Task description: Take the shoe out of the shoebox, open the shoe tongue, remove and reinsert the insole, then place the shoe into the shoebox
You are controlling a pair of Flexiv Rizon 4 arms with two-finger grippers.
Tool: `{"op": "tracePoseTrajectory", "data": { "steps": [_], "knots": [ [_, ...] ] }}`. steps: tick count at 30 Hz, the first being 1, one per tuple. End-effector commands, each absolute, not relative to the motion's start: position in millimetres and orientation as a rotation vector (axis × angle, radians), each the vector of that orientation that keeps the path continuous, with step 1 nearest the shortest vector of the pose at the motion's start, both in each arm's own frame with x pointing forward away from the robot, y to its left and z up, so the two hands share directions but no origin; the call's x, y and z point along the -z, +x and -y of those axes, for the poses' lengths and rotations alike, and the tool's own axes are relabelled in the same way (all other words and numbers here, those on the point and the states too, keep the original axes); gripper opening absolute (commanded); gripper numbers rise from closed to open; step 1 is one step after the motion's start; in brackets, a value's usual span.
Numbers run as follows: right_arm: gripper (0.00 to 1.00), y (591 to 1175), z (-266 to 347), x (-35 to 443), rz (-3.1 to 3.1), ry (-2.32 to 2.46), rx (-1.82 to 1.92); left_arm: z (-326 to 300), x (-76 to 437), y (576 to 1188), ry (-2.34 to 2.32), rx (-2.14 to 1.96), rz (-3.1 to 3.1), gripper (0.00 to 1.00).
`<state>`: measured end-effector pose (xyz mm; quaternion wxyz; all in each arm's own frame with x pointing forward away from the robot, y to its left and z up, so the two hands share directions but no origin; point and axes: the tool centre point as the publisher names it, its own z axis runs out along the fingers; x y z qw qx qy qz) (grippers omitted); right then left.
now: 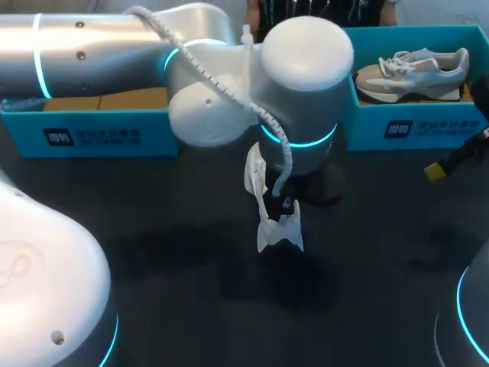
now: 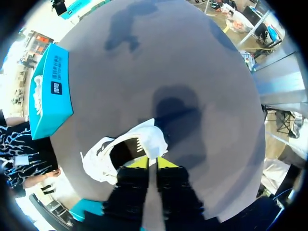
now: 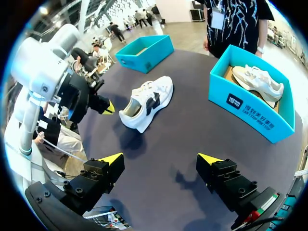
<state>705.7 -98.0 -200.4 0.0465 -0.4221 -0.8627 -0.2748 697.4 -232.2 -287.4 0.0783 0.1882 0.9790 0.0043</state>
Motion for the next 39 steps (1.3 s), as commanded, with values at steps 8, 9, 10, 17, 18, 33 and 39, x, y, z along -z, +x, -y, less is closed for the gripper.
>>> {"op": "tracePoseTrajectory", "data": {
  "steps": [8, 9, 10, 17, 18, 33, 39],
  "knots": [
    [1.0, 705.1, 98.0, 201.1, 2.634, -1.289, 0.838, 225.9, 299.2, 689.8, 0.442, -0.032, -2.947, 1.0],
    [1.0, 705.1, 98.0, 201.1, 2.634, -1.289, 0.838, 225.9, 299.9, 689.4, 0.439, -0.025, -2.946, 1.0],
    [1.0, 705.1, 98.0, 201.1, 2.634, -1.289, 0.838, 225.7, 300.8, 689.1, 0.419, -0.031, -2.946, 1.0],
    [1.0, 705.1, 98.0, 201.1, 2.634, -1.289, 0.838, 225.1, 307.8, 685.3, 0.299, -0.034, -2.936, 1.0],
    [1.0, 705.1, 98.0, 201.1, 2.634, -1.289, 0.838, 224.3, 308.8, 684.8, 0.283, -0.024, -2.933, 1.0],
    [1.0, 705.1, 98.0, 201.1, 2.634, -1.289, 0.838, 226.0, 339.3, 685.8, 0.122, -0.024, -2.907, 1.0],
    [1.0, 705.1, 98.0, 201.1, 2.634, -1.289, 0.838, 231.8, 358.4, 689.3, 0.07, -0.022, -2.92, 1.0]
  ]
}}
